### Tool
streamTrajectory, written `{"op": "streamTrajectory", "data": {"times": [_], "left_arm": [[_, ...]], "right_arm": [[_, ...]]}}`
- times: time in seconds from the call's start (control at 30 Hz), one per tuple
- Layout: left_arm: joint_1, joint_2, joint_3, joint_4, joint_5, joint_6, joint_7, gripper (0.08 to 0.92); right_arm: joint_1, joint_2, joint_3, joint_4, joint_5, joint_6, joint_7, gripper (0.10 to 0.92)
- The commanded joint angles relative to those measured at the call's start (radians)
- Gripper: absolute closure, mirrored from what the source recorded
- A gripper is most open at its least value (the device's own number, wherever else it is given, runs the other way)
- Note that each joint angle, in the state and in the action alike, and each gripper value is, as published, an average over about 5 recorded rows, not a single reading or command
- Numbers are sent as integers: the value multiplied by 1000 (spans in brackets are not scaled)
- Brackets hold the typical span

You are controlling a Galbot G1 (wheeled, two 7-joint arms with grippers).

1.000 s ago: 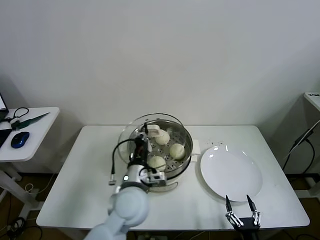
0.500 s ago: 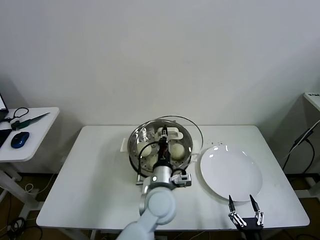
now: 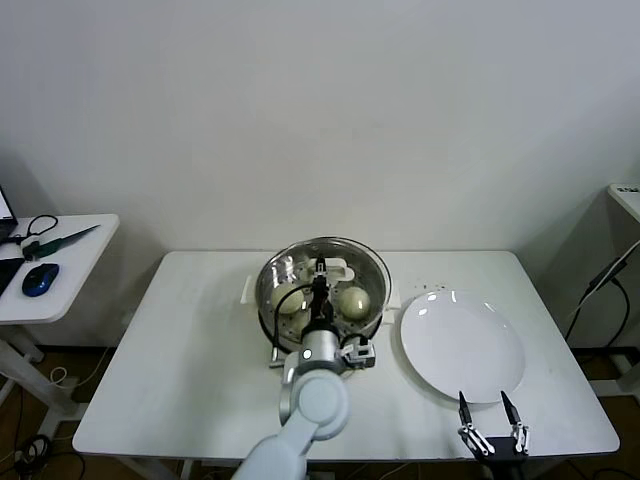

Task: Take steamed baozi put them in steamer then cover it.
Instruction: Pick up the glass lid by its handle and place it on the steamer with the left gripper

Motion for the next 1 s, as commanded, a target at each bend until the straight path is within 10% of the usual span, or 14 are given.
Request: {"op": "streamTrajectory", "data": {"times": [0.03, 1.0], "left_arm": [[-3, -16, 0, 25, 16, -2, -2, 855], [9, -30, -38, 70, 13, 15, -25, 841]], "right_arm": [[-3, 0, -2, 2, -1, 3, -5, 203], [-2, -2, -6, 7, -8, 6, -19, 203]]}}
